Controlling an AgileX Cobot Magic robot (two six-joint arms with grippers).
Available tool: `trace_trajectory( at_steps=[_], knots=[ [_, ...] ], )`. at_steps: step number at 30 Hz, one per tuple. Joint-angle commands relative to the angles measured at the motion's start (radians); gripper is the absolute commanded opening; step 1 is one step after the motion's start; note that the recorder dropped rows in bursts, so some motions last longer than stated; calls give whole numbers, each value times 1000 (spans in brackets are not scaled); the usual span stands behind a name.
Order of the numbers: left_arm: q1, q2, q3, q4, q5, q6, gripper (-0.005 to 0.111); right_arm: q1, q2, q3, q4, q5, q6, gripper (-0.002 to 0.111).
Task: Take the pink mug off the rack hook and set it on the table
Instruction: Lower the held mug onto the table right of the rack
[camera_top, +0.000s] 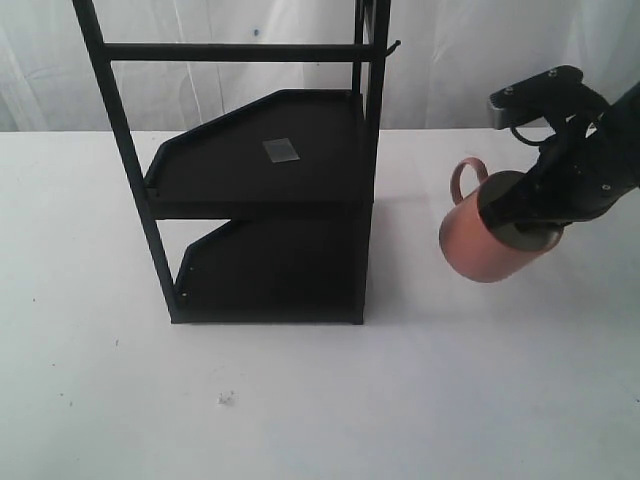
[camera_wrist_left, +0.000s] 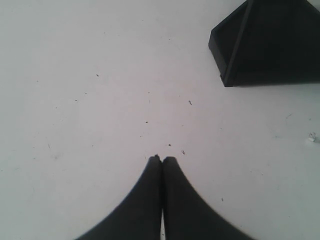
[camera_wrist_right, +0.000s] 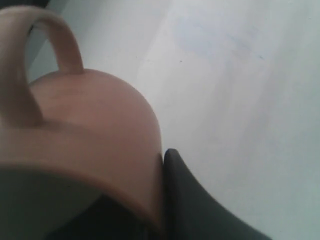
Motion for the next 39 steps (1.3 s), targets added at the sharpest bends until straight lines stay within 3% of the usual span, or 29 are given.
trace_trajectory(
  at_steps=[1,19,34,39],
  knots=[
    [-2,-5,2,-7,-1,-1,0,-4,3,-36,-21,77,1,0],
    [-2,-5,2,-7,-1,-1,0,5,-44,-38,-34,226,4,0],
    [-2,-5,2,-7,-1,-1,0,8,-219,160,-81,175,67,0],
    [-2,-5,2,-7,-1,-1,0,67,-221,200,-97,180,71,0]
  ],
)
